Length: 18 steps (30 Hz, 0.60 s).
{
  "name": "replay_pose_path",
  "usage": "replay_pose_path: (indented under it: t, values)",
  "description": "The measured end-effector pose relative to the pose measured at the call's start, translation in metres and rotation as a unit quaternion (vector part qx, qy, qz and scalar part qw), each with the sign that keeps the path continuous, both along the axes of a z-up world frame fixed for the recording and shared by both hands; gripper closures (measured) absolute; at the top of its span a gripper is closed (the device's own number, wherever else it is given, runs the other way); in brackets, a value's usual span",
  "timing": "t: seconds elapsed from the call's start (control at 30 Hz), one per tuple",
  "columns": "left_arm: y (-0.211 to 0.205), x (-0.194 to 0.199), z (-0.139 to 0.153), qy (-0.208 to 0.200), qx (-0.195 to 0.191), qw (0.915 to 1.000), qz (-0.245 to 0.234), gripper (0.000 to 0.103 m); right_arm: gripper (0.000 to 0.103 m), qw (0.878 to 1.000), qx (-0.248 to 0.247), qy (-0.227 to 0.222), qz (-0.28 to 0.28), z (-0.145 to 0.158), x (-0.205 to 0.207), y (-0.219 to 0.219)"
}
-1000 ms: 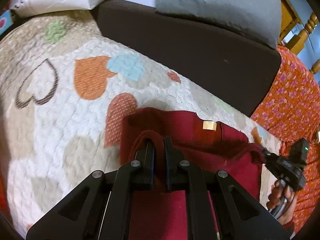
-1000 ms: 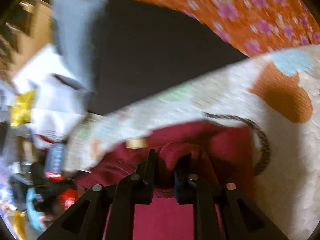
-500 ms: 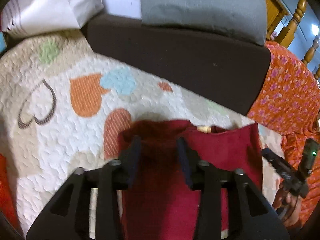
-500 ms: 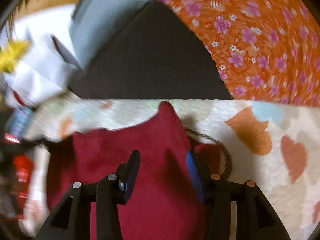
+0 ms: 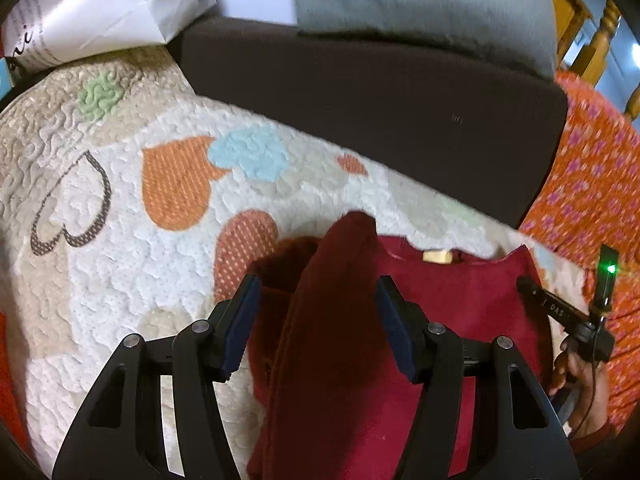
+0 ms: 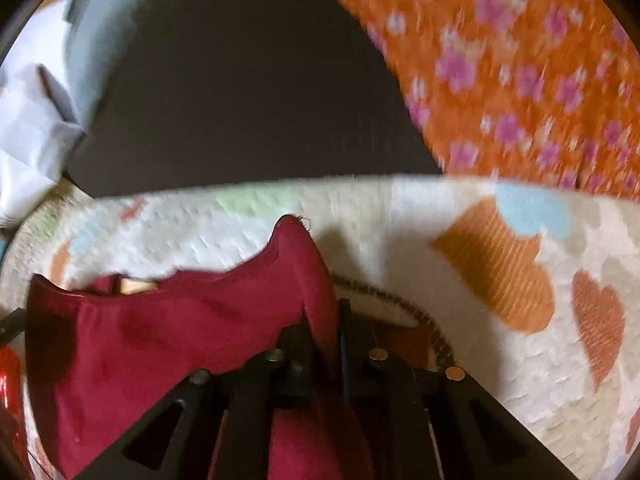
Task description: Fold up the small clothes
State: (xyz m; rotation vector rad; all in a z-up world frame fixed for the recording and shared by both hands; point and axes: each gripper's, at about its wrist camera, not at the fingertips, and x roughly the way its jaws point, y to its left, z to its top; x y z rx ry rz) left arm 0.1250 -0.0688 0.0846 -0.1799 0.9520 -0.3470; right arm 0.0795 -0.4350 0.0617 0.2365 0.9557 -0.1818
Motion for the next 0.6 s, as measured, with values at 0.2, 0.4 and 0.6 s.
replay_pose_path:
  t: [0.2, 0.4, 0.6]
  values:
    - [-0.005, 0.003, -0.014, -0.004, 0.041, 0.9990, 0.014, 0.044, 0.074, 0.997, 0.015, -0.078, -0.002, 0.043, -0.039, 0.009]
    - [-0.005, 0.021, -0.026, 0.014, 0.053, 0.9978, 0.037, 0.044, 0.074, 0.997, 0.021, -0.050, 0.046, 0.030, -0.023, 0.034]
    - [-0.010, 0.036, -0.046, 0.034, 0.074, 0.9962, 0.031, 0.044, 0.075, 1.000, -0.007, 0.002, 0.026, -0.008, 0.010, 0.032]
